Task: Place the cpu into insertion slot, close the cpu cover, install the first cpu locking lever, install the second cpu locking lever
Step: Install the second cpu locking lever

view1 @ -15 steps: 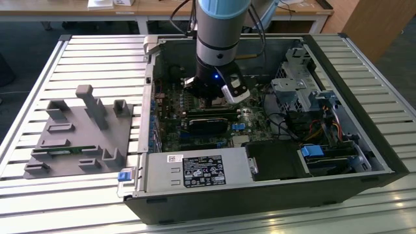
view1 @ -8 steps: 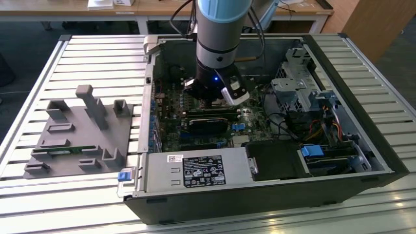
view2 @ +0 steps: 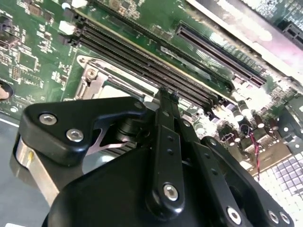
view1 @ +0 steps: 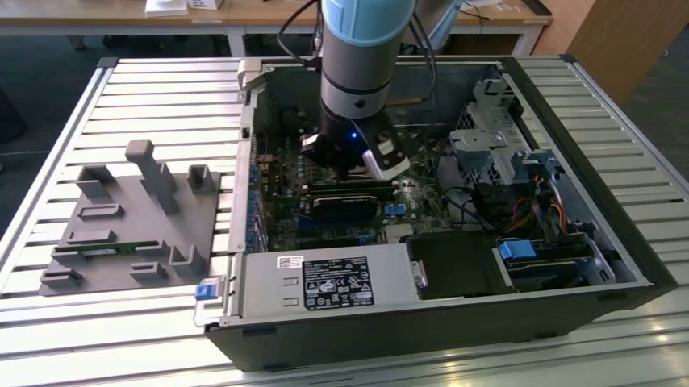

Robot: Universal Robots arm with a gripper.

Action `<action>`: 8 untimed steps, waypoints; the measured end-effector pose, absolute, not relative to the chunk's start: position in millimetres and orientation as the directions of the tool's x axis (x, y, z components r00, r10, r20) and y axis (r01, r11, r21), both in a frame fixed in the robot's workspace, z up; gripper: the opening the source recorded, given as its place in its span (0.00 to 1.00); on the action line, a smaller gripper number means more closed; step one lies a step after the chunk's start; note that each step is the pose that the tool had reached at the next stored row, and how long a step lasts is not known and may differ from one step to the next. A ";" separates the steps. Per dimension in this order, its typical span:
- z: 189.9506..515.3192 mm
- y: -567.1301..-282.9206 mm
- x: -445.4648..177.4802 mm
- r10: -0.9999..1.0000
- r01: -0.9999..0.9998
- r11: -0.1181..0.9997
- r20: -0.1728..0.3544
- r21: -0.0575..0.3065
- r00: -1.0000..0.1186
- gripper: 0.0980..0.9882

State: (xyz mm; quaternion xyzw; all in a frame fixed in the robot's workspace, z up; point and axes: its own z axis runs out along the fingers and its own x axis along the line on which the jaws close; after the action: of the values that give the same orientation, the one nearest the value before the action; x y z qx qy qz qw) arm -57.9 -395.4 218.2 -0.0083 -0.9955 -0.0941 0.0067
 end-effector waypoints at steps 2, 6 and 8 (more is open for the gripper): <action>217.5 -395.7 -59.6 0.015 0.018 0.981 0.015 0.191 -1.000 0.01; 214.7 -395.8 -61.9 0.015 0.018 0.980 0.015 0.198 -1.000 0.01; 212.6 -395.8 -62.6 0.015 0.018 0.979 0.015 0.202 -1.000 0.01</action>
State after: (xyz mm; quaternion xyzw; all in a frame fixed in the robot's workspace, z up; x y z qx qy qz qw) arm -62.6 -395.8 212.6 -0.0082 -0.9948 -0.1013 0.0068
